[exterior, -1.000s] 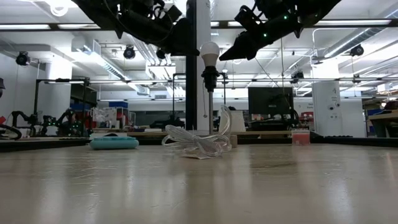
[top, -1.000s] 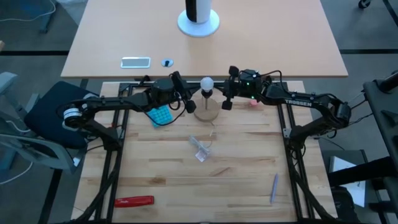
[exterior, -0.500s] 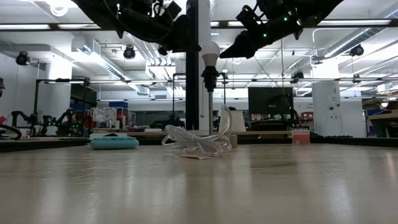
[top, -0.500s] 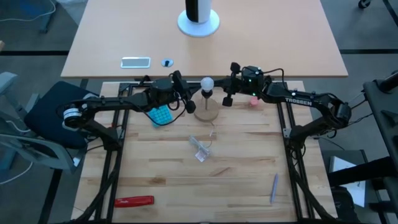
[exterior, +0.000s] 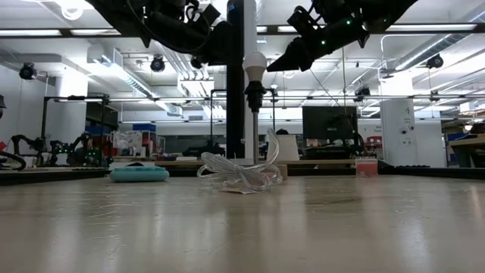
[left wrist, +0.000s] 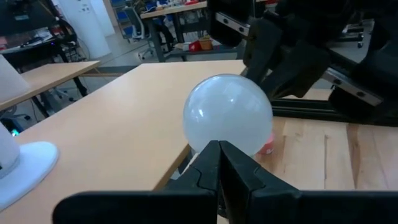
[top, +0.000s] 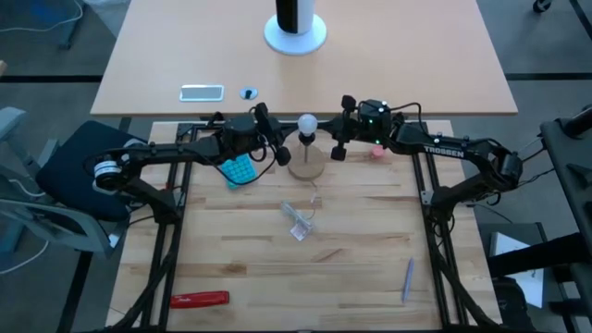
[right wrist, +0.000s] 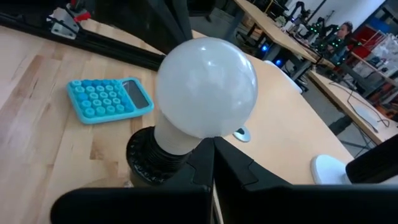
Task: Screw lightbulb
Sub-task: Insert the light bulb into the desk lamp
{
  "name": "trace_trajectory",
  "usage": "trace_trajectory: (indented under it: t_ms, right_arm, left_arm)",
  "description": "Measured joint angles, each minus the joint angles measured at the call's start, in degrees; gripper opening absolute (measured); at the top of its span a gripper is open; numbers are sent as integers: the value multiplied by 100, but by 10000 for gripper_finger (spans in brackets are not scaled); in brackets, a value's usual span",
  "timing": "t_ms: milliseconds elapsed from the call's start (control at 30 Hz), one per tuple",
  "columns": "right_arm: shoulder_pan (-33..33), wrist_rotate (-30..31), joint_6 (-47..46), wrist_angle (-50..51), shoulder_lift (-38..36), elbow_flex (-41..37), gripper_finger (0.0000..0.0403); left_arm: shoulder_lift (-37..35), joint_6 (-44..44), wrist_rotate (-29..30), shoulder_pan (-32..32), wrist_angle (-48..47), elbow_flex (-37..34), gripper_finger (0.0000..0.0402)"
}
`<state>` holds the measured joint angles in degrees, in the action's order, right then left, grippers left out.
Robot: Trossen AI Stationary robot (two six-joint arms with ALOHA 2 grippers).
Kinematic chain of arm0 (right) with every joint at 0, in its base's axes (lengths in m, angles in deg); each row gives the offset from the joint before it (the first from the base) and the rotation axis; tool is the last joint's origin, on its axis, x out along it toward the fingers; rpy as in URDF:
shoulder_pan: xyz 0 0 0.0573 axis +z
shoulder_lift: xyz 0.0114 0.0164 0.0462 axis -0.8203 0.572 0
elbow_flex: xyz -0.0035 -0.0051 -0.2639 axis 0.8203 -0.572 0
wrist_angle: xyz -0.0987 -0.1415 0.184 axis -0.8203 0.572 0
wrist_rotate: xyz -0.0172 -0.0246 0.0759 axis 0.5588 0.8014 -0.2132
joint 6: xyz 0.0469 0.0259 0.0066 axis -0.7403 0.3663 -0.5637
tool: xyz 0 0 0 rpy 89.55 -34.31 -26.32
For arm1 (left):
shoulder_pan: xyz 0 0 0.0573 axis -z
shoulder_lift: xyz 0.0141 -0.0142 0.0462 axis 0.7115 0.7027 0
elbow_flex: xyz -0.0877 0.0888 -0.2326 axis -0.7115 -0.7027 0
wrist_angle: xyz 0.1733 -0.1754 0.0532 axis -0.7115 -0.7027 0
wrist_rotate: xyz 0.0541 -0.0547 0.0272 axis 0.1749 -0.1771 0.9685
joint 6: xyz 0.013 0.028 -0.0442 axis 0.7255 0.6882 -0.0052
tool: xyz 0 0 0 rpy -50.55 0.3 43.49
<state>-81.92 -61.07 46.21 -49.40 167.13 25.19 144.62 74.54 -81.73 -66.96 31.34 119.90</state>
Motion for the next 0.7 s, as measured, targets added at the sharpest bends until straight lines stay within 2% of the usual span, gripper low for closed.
trace_trajectory:
  t_ms: [700]
  right_arm:
    - [111, -153, 9, 51, -2, 0, 0]
  left_arm:
    - [2, -111, 10, -53, -50, 0, 0]
